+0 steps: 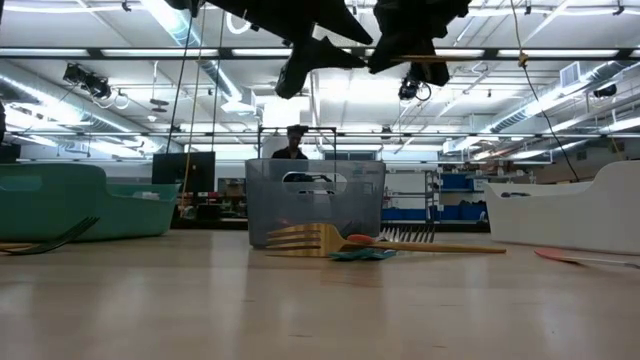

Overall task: Sort silverware by color (type)
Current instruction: Put the gold fork into the white bin

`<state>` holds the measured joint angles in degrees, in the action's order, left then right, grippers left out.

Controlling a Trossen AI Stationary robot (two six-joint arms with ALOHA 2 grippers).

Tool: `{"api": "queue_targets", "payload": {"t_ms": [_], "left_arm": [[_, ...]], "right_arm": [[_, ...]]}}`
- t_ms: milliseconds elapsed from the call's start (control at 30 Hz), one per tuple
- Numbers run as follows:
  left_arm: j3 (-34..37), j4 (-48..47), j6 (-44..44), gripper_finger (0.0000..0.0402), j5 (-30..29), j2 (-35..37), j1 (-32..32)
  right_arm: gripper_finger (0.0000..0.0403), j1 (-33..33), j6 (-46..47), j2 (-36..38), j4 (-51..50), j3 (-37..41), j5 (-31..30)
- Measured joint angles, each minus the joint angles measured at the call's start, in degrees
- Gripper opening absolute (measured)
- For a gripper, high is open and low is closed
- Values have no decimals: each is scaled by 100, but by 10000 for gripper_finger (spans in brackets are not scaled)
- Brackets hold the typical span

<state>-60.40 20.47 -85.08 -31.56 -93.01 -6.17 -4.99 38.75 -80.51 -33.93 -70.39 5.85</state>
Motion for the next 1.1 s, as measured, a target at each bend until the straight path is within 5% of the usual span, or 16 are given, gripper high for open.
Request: {"api": "queue_targets", "payload": {"t_ms": [300,1100], "left_arm": [[0,-1077,2187,164,-588,0,-359],[0,-3510,5816,164,-342,-2,-652]], "right_arm": [[23,-128,-21,4,-768,0,-96],[24,-276,-100,10,-3188,173,-762]]}}
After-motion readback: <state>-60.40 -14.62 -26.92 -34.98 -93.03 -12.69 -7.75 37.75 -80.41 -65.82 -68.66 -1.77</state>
